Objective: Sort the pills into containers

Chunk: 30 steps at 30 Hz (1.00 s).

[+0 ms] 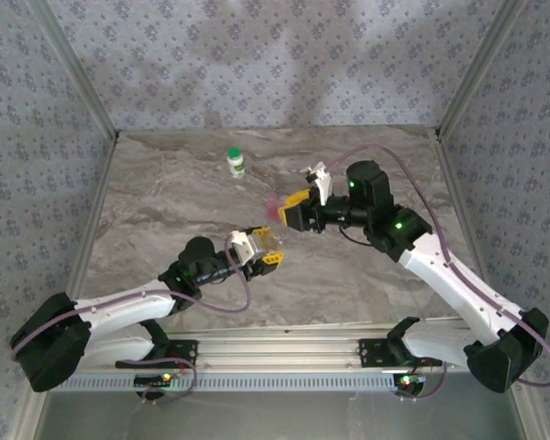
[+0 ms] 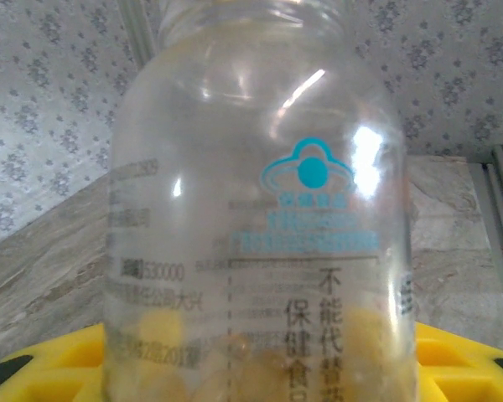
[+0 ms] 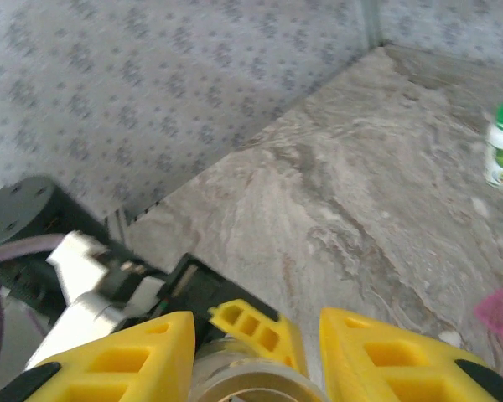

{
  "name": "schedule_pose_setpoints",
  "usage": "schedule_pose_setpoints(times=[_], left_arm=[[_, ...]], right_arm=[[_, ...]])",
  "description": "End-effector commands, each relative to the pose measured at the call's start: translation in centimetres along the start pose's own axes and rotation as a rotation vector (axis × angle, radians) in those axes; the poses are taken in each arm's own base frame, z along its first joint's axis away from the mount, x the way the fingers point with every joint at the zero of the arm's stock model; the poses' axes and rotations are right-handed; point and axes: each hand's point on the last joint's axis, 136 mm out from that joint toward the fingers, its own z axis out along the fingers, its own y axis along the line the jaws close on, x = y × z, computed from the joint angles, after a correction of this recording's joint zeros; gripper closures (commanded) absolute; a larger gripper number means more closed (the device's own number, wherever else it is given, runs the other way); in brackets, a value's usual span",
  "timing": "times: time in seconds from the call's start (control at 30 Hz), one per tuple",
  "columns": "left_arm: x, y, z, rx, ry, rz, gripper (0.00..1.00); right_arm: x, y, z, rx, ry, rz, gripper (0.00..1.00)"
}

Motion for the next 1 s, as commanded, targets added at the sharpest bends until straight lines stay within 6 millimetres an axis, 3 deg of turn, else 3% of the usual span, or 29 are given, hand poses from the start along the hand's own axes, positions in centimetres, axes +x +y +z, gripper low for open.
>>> schedule_pose_setpoints(times=[0.0, 0.17, 0.3, 0.4, 0.97], left_arm=[[-1.2, -0.7, -0.3, 0.039, -0.034, -0.003, 1.0], [0.1, 2.1, -0.5, -0.124, 0.023, -0.005, 1.0], [1.9, 4.1, -0.8, -0.234, 0.088, -0.031, 1.0], [3.4, 5.3, -1.0, -0.294, 0.153, -0.056, 1.0], [8.4, 8.4, -0.8, -0.348, 0.379, -0.062, 1.0]], right_arm=[[-0.5, 2.8, -1.5, -0.085, 0.002, -0.157, 1.0], [-0.7, -0.7, -2.1, 0.128, -0.028, -0.114, 1.0], [0.9, -5.2, -2.9, 0.322, -0.042, -0.012, 1.0], [2.4, -7.4, -3.5, 0.388, -0.048, 0.065, 1.0], [11.4, -13.2, -4.3, 0.59, -0.054, 0.094, 1.0]])
